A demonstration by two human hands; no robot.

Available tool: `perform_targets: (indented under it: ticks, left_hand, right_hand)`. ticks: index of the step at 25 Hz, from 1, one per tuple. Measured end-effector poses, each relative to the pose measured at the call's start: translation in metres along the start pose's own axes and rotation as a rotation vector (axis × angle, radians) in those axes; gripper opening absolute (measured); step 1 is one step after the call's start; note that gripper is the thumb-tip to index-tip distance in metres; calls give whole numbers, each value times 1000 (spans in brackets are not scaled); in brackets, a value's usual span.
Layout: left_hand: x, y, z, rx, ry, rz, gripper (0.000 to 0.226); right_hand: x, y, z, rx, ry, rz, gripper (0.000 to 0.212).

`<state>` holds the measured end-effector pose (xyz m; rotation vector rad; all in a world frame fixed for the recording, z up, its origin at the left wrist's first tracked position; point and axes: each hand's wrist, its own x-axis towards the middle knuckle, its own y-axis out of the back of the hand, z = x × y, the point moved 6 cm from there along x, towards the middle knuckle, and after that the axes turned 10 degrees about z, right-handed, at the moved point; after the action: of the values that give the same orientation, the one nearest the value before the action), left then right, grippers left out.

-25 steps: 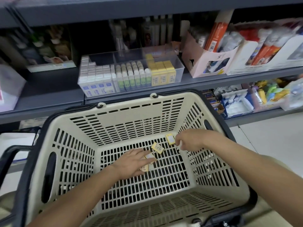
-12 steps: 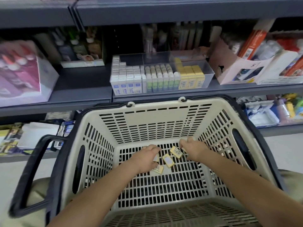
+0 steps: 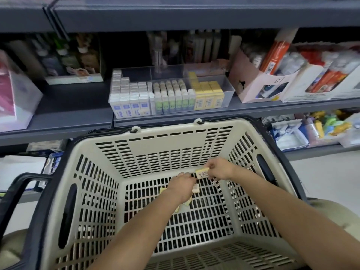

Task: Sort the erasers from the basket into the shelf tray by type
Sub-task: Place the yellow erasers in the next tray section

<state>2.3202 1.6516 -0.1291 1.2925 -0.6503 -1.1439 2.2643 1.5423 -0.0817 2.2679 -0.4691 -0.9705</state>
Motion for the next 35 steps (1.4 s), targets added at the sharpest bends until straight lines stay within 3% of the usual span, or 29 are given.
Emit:
perform_targets:
  ticks: [4,7,10,13,21,23,26,29,32,35]
  left_hand:
    - [-14,10,-28,-270,249,-33,21]
    - [-24,39,-51,-695,496,52,12]
    - [-29,69,-49,-1120,555,89,21]
    - [-34,92,-32,-1430,507,96,12]
    - [-21,176,-19,-1373,284,382,19]
    - [-14,197,-24,-1284,260,528,17]
    - [-5,223,-34,-1082,204,749,16]
    - [0,229,-37,-910,155,840,18]
    - [3,222,-44,-954,193,882,27]
    - [8,216,-49,-1005,215,851,28]
  right_hand:
    - [-8,4,-12,201,-22,-49,20]
    - [-16,14,-29,313,34,-85,17]
    - [-25,24,-48,401,111,-119,21]
    - [-31,40,-63,379,192,-51,17]
    - [-46,112,-94,546,351,76,13]
    - [-44,135,-105,594,404,110,11]
    - [-25,178,-121,606,459,295,13]
    - [8,217,-138,454,453,547,13]
    - [42,241,-162,6,476,770,22]
    - [69,246,-178,-72,534,870,27]
